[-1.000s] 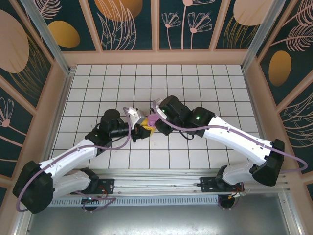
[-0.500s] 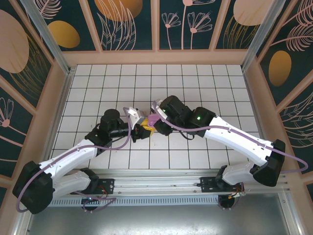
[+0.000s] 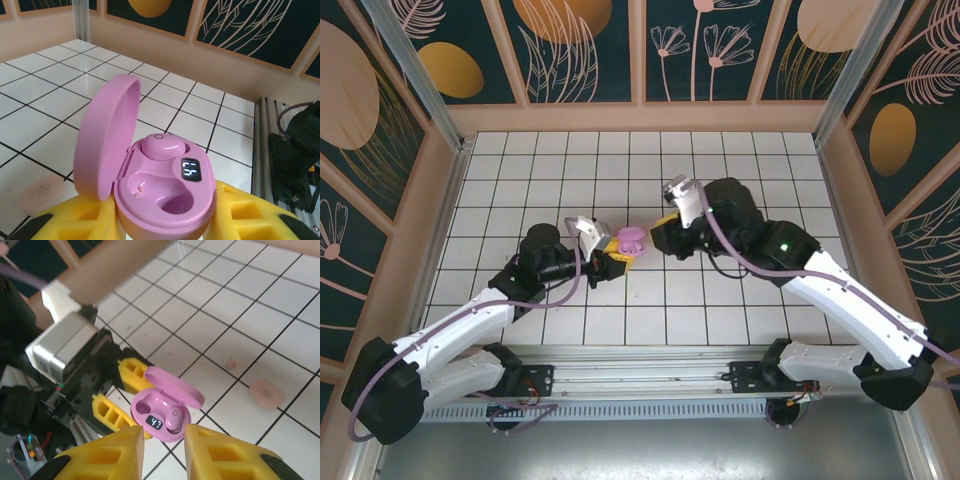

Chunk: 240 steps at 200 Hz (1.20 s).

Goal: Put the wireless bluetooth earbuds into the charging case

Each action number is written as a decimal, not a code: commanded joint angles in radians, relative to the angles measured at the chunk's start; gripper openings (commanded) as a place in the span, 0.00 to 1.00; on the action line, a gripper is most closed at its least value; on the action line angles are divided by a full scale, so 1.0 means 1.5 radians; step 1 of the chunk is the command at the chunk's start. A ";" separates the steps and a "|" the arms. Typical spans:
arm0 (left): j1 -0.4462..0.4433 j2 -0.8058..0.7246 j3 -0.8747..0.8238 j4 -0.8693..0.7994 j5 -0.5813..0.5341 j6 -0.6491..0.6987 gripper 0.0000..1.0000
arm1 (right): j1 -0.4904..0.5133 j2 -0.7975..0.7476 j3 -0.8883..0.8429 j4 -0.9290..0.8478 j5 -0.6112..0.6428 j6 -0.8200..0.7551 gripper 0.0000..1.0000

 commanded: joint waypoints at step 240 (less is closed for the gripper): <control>0.025 -0.226 0.062 -0.239 -0.140 -0.034 0.22 | -0.013 0.532 -0.072 0.415 -0.164 0.540 0.17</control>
